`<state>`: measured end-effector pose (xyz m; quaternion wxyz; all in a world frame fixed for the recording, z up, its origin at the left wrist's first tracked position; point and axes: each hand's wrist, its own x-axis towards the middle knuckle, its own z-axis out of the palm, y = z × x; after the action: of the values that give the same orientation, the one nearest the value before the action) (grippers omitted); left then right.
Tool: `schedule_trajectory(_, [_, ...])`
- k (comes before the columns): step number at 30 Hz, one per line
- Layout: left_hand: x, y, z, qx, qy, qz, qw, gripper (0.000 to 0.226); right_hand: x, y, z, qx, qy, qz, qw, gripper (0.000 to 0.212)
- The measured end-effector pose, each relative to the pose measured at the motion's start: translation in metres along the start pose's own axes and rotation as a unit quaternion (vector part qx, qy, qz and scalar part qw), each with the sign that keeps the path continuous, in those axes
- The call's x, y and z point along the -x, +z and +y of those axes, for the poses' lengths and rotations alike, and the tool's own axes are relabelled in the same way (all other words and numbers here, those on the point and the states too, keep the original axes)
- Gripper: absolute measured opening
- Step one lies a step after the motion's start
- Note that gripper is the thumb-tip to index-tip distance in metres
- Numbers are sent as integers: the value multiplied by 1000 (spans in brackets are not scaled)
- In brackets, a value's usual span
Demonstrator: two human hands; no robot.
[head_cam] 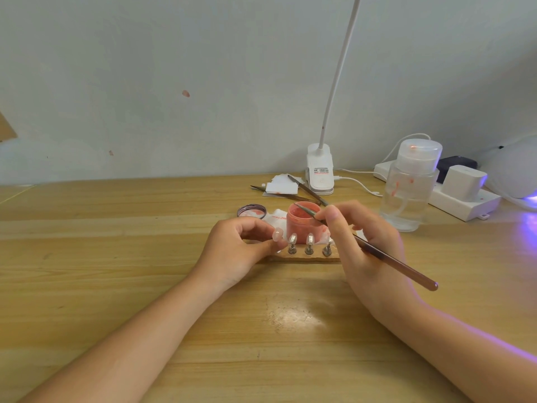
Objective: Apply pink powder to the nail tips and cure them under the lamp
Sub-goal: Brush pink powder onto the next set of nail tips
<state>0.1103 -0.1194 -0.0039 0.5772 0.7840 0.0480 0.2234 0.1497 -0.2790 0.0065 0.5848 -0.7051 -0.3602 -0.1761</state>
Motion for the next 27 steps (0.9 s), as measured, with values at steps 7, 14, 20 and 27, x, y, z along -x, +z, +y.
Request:
schedule_trajectory(7, [-3,1,-1,-10,-36,-23,999,19,0,-1,2,16,-16,2,1000,20])
schedule_trajectory(14, [-3,1,-1,-28,-42,-55,997,26,0,-1,2,21,-20,-1,1000,22])
schedule_trajectory(20, [-3,0,1,-75,-7,-96,993,31,0,-3,3,11,-26,3,1000,21])
schedule_trajectory(27, [-5,-7,4,-123,0,-136,983,26,-2,-7,4,-36,8,29,999,18])
